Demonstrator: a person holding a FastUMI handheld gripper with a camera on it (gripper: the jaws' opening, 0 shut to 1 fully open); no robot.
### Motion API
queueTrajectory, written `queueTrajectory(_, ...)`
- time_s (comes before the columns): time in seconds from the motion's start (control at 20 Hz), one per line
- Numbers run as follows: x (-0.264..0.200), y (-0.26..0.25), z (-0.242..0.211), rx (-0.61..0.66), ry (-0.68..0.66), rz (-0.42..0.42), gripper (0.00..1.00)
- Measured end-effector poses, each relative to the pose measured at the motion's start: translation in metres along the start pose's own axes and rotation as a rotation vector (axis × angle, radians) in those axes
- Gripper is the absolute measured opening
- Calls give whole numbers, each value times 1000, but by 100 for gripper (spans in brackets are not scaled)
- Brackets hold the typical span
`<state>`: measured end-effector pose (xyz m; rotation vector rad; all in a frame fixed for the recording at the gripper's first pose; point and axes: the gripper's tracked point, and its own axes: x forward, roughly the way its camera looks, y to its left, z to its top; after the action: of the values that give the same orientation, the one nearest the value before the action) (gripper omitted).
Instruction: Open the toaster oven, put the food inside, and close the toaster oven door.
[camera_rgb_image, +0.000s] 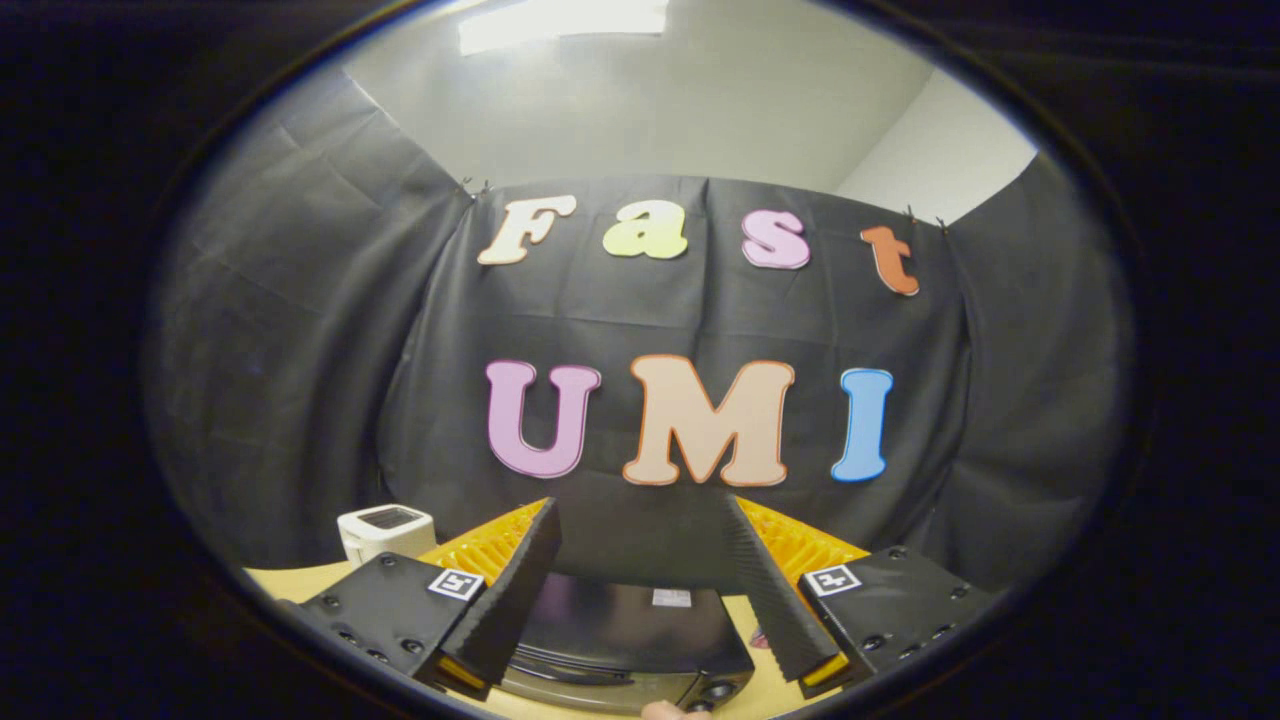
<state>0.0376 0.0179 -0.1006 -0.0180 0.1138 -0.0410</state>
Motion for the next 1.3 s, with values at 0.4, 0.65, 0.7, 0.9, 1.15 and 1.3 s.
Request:
queueTrajectory(0.4,20,8,-132,17,231,-22,100)
queueTrajectory(0.65,15,14,-169,9,292,-12,100)
queueTrajectory(0.7,13,14,-175,13,307,-9,100)
queueTrajectory(0.9,4,12,-175,36,293,-14,100)
queueTrajectory(1.15,-14,10,-176,69,275,-14,100)
queueTrajectory(1.3,-30,10,-178,116,283,0,100)
